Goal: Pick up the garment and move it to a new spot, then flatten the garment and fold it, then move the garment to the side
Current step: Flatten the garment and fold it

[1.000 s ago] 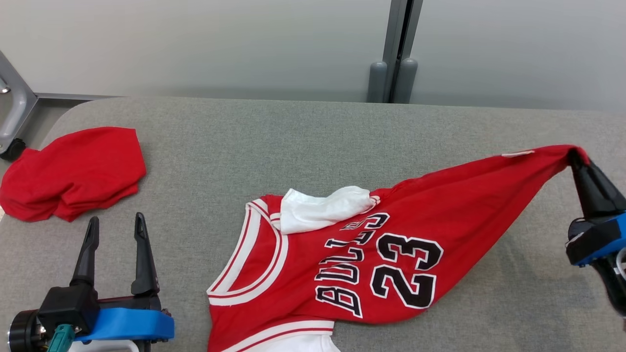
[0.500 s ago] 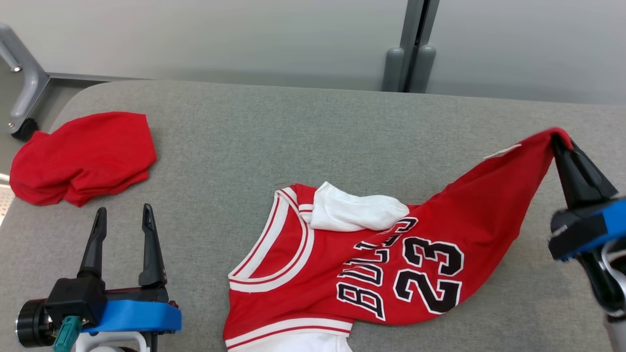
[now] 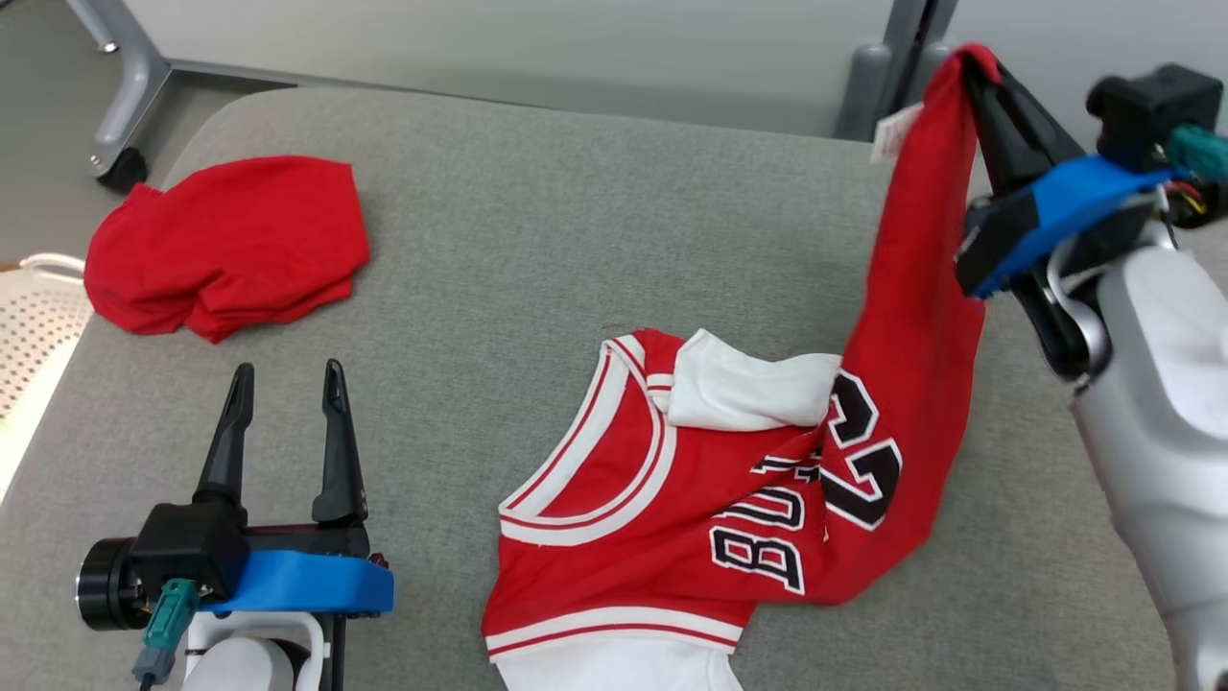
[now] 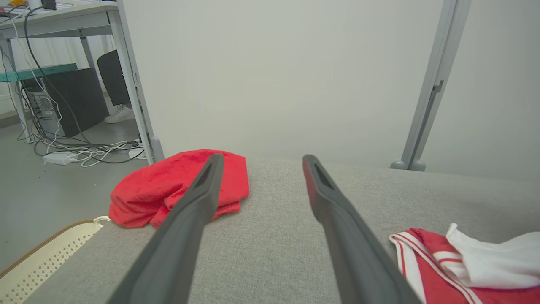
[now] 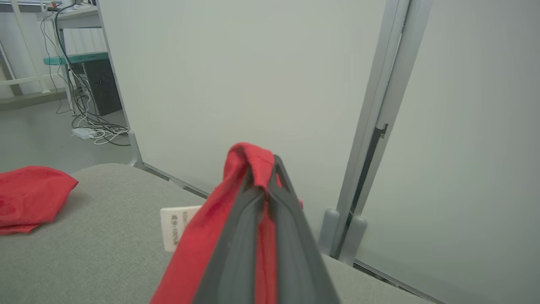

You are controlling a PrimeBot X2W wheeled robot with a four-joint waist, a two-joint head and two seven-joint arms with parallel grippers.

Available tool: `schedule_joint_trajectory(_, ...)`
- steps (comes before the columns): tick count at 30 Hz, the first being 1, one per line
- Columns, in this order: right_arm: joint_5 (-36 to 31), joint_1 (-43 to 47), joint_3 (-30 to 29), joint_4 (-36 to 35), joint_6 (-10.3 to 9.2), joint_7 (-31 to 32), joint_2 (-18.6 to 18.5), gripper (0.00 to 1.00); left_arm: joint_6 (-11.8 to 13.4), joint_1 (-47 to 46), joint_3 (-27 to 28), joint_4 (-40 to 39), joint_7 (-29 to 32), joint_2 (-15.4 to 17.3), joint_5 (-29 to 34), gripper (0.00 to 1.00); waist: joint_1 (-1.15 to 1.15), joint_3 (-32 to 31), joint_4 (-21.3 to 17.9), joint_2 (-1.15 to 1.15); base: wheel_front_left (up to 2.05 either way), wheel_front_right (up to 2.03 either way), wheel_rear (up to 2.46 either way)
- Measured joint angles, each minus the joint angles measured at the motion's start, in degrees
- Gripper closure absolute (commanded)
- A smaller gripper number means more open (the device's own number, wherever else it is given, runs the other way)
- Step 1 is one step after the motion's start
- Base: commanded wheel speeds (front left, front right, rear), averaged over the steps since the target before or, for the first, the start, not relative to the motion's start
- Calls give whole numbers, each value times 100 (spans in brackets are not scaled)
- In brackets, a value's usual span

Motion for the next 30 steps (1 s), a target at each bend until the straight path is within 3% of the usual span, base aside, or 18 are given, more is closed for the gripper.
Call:
schedule_joint_trajectory(7, -172, -1026, 456, 1986, 0, -689, 499, 100, -101, -171, -31, 203, -45, -118, 8, 0, 0, 118, 237, 0, 0, 0, 0)
schedule_joint_trajectory(8, -168, -1088, 515, 2237, 0, -715, 564, 25, -115, -179, -34, 224, -49, -134, 9, 0, 0, 126, 257, 0, 0, 0, 0)
schedule_joint_trajectory(9, -147, -1126, 571, 2450, 0, -744, 603, 0, -116, -182, -37, 248, -49, -145, 15, 0, 0, 131, 272, 0, 0, 0, 0)
schedule_joint_trajectory(13, -56, -1251, 740, 2943, 0, -905, 650, 0, -124, -209, -26, 305, -56, -175, 45, 0, -1, 131, 260, 0, 0, 0, 0)
schedule_joint_trajectory(18, 264, -1249, 766, 2927, 0, -1004, 486, 0, -125, -181, 26, 341, -59, -146, 58, 0, -1, 48, 105, -1, 0, 0, 0)
schedule_joint_trajectory(22, 572, -911, 615, 2291, 0, -1027, 120, 0, -124, -137, 120, 334, -66, -98, 58, 0, -2, -63, -56, -2, 0, 0, 0)
schedule_joint_trajectory(30, 925, 587, 355, 1169, 0, -1028, -498, 0, -66, 93, 227, 205, -67, 2, 58, 0, -2, -253, -399, -2, 0, 0, 0)
